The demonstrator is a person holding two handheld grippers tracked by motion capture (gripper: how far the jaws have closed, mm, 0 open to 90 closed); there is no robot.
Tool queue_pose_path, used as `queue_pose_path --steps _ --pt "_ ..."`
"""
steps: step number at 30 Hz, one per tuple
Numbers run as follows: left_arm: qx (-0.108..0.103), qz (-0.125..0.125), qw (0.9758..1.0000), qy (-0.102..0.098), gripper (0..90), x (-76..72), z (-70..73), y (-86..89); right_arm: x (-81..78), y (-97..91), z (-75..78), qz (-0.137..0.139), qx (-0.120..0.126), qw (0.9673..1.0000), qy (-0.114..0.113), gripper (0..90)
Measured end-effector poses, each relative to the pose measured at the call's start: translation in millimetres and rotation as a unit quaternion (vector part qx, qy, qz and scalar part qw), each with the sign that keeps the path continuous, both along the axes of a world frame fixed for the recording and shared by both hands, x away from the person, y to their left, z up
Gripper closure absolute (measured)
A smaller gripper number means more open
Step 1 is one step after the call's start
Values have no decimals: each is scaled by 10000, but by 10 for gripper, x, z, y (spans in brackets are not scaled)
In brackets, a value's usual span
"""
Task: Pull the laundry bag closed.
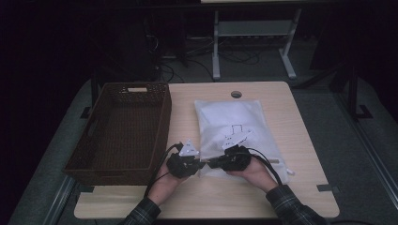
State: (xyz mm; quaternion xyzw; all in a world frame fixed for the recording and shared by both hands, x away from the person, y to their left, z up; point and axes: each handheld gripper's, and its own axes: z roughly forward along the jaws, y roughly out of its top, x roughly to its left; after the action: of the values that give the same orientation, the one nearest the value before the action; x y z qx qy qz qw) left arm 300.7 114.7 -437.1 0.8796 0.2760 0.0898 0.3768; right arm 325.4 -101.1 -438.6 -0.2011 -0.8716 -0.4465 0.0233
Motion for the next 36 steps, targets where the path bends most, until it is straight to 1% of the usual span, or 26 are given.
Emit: queue_pose_path --steps 6,9,11,15,19,24,26,29,32,33,34,36 --pt "38 48 10000 -3 829 -9 -3 -10 -30 20 3 -97 -138 9998 -137 863" --pt "19 64 10000 31 833 -6 -3 -7 -32 21 -2 -148 -190 9995 -186 864" --pt "36 88 9999 41 836 -7 -5 -9 -34 20 -10 -180 -214 9994 -196 864" --pt "22 137 9999 67 843 -7 -2 -8 -38 27 -12 -213 -242 9992 -219 865" --pt "-11 197 9998 100 847 -6 0 -5 -35 32 -28 -302 -307 9987 -255 866" --pt "-40 237 9996 136 848 -4 -1 -3 -30 20 -41 -343 -305 9986 -252 866" --pt "-57 262 9995 141 848 -3 2 4 -29 19 -47 -394 -380 9981 -297 866" --pt "-55 274 9995 149 849 -1 1 10 -17 -8 -61 -431 -358 9980 -282 866" --pt "-17 286 9995 135 849 -4 1 0 -23 -8 -60 -455 -388 9978 -284 866" --pt "-12 311 9994 128 849 -4 3 8 -22 -10 -62 -478 -422 9975 -316 866" --pt "-44 334 9993 149 849 0 3 21 -20 -15 -65 -534 -467 9969 -331 866" --pt "-95 369 9991 194 849 9 2 44 -3 -50 -75 -583 -440 9969 -295 866"
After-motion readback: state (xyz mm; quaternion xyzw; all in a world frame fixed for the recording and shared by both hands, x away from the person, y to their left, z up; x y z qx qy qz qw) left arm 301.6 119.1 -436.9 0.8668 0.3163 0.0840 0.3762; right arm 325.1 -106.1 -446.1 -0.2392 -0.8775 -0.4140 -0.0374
